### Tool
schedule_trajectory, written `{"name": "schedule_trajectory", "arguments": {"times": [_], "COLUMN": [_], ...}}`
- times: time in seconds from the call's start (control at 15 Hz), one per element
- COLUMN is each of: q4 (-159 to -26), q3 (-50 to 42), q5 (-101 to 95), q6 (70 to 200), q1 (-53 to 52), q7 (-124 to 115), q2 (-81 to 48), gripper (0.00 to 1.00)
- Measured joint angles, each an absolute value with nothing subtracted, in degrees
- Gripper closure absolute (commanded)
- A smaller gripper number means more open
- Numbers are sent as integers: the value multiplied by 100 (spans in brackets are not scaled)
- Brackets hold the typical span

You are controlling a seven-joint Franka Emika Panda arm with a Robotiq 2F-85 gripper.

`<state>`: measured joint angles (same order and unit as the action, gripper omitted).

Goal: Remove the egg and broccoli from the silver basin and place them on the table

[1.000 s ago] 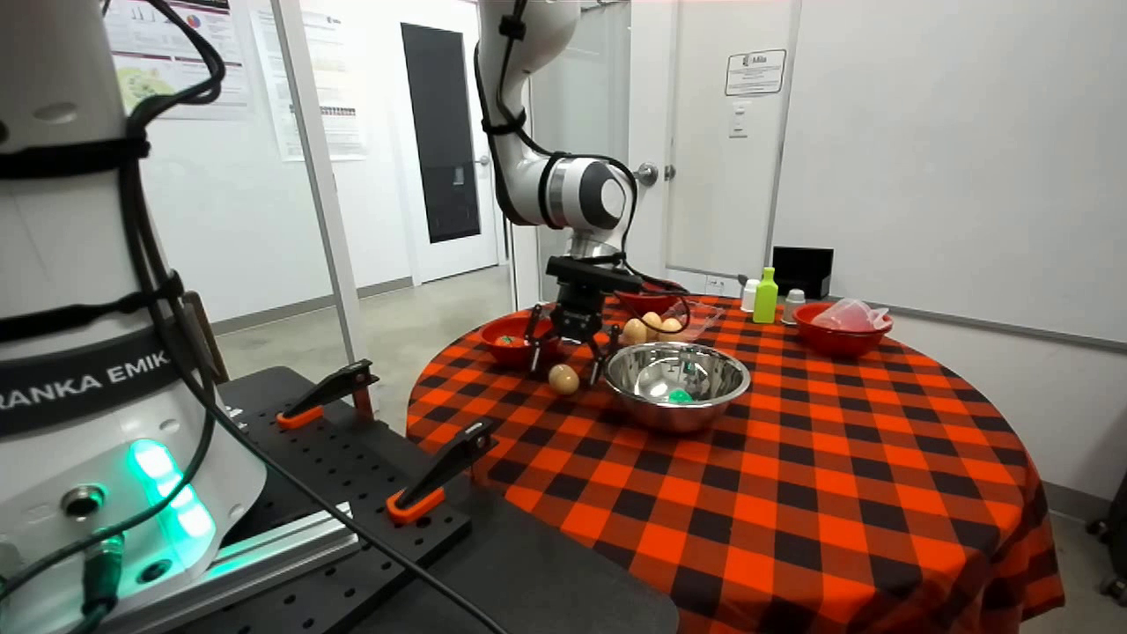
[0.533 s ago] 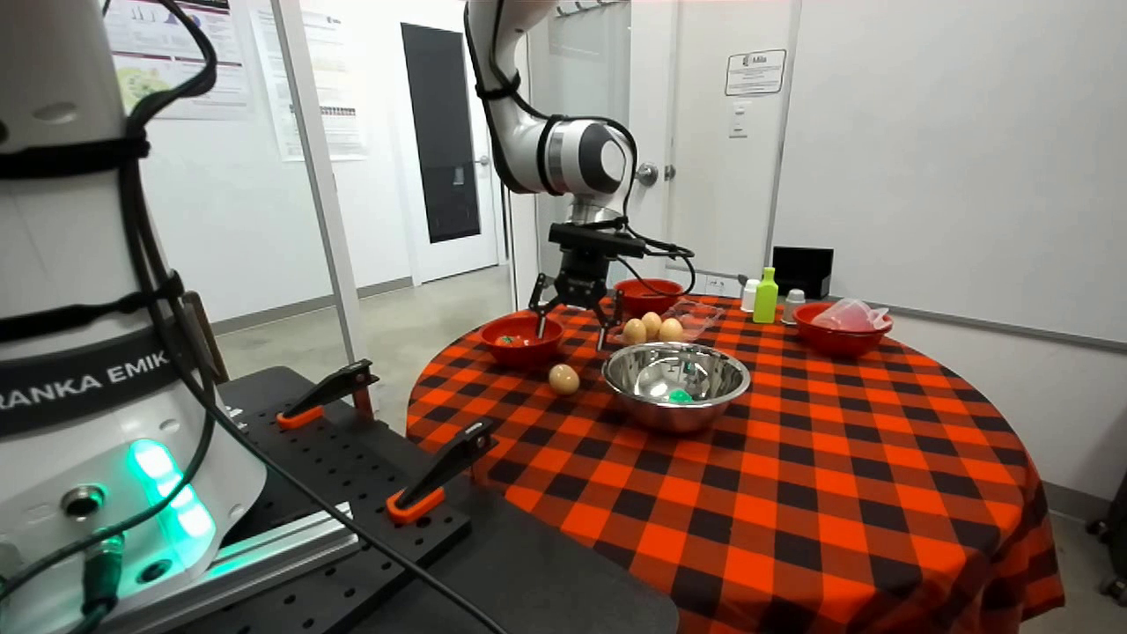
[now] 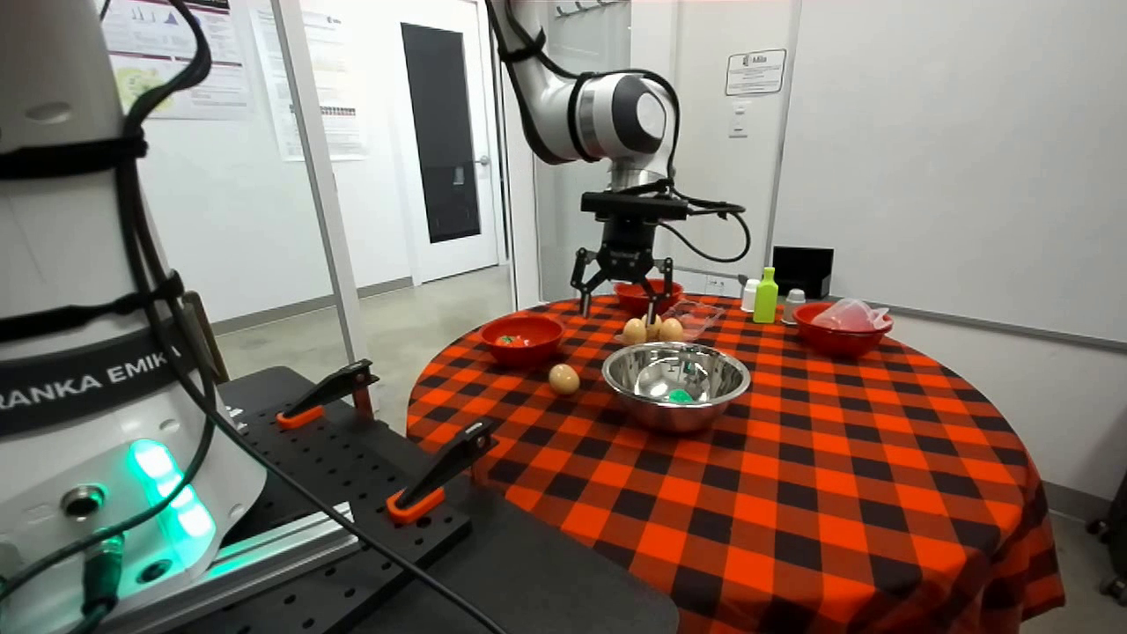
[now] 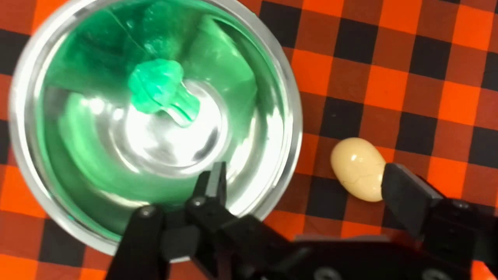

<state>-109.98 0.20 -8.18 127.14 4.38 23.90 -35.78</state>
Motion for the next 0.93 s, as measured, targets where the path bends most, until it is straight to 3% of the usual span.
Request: {"name": "schedule_trajectory", "arguments": {"times": [0.93], "q4": [-10913], "q3": [-592], "q5": [-860], "q6": [12924], "q1": [893], "q7": [1838], "q2": [-3808], "gripper": [0]}}
